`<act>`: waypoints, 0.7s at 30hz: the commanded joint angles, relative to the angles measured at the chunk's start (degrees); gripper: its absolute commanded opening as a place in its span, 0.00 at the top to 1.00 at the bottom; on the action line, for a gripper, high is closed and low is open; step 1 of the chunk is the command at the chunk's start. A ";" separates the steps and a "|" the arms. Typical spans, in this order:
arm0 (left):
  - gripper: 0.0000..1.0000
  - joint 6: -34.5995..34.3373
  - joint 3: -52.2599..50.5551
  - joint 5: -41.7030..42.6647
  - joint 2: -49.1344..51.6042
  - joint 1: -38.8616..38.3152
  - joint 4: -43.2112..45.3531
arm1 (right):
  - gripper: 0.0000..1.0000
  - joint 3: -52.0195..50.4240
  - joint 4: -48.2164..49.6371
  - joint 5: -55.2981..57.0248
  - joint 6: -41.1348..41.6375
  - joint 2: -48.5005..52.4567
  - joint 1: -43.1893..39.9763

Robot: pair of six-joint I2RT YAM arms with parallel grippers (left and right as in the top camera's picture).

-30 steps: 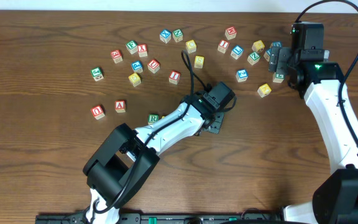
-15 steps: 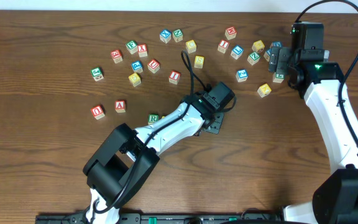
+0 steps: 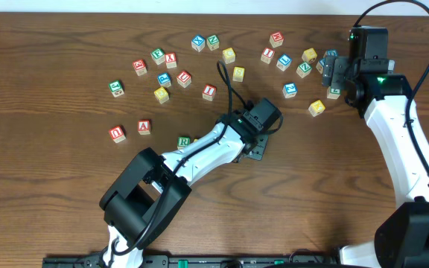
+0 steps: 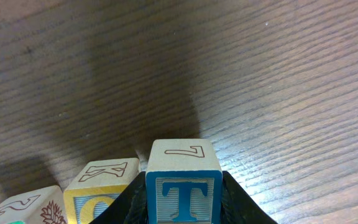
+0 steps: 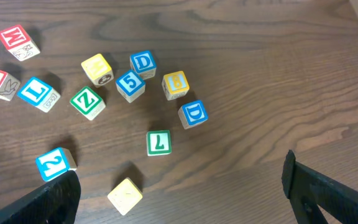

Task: Spell out ROBOT
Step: 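Lower the T block to the right of the yellow O block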

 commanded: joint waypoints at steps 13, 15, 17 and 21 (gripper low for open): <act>0.71 -0.13 -1.86 -0.94 0.13 0.17 1.53 | 0.01 0.46 0.11 0.85 -0.52 -0.07 -0.55; 0.65 -0.13 -1.86 -0.94 0.13 0.17 1.70 | 0.01 0.46 0.11 0.85 -0.52 -0.07 -0.55; 0.64 -0.13 -1.86 -0.94 0.13 0.17 1.70 | 0.01 0.46 0.11 0.85 -0.52 -0.07 -0.55; 0.45 -0.13 -1.86 -0.92 0.13 0.17 1.68 | 0.01 0.46 0.11 0.83 -0.52 -0.07 -0.55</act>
